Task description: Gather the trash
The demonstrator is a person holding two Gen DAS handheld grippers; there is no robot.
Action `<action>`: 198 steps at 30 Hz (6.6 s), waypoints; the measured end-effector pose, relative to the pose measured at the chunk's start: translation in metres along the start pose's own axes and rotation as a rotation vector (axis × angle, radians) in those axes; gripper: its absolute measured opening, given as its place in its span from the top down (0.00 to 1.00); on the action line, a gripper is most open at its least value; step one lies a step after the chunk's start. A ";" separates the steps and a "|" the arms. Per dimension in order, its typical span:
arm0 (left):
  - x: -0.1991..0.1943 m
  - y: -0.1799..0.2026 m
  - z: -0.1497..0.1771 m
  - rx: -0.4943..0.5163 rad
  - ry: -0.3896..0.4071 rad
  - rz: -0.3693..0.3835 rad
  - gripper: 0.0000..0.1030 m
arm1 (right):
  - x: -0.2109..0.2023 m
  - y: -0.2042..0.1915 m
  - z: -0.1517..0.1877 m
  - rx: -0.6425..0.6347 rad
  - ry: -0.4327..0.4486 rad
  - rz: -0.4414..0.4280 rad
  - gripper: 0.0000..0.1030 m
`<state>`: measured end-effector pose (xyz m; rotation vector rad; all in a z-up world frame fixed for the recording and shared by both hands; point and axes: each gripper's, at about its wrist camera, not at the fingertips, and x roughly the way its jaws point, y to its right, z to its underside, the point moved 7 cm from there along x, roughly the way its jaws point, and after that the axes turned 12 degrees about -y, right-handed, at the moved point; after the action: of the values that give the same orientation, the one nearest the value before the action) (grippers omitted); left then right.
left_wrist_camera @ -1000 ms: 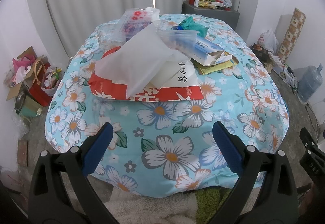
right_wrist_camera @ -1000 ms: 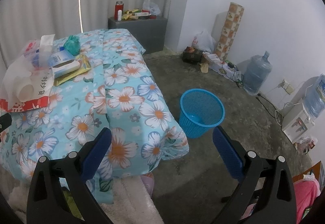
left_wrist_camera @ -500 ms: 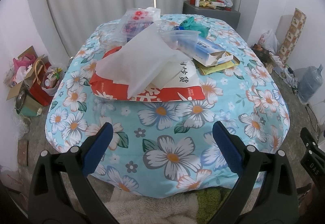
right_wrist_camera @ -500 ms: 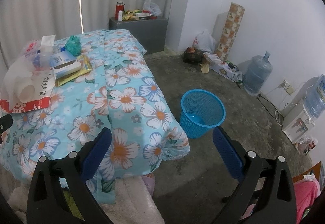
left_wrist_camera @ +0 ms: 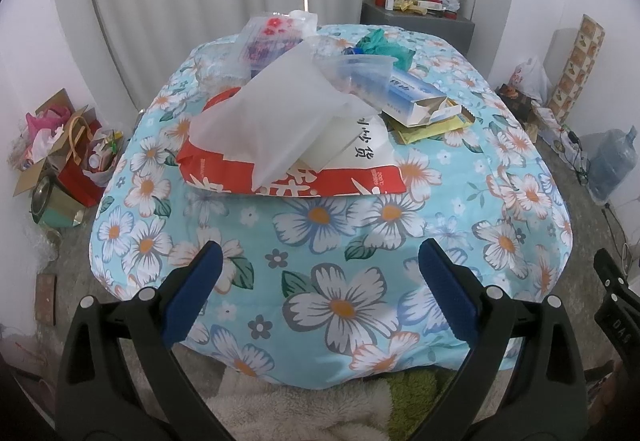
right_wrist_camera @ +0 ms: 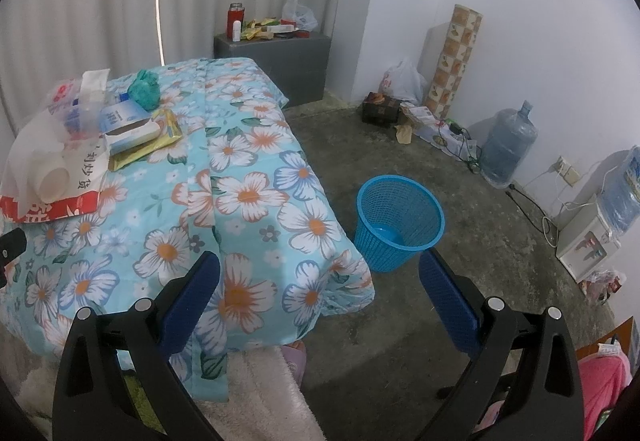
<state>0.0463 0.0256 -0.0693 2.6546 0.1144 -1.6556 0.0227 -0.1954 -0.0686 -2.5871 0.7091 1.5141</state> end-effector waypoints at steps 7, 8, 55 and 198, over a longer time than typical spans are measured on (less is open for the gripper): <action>0.002 -0.001 0.002 -0.003 -0.007 -0.005 0.09 | 0.001 0.000 0.000 -0.001 -0.005 -0.004 0.06; 0.002 0.000 0.002 -0.003 -0.010 -0.006 0.09 | 0.001 0.002 0.000 -0.001 -0.004 -0.003 0.06; -0.018 -0.098 -0.079 0.030 0.303 0.403 0.09 | -0.006 -0.155 -0.139 -0.118 -0.003 -0.745 0.34; 0.123 0.522 -0.209 0.726 -0.203 0.756 0.38 | 0.303 0.282 -0.047 0.919 -0.177 -0.321 0.45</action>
<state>0.3232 -0.4784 -0.1032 2.3222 -1.5305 -1.8335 0.0680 -0.5682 -0.2490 -1.7443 0.6975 0.9645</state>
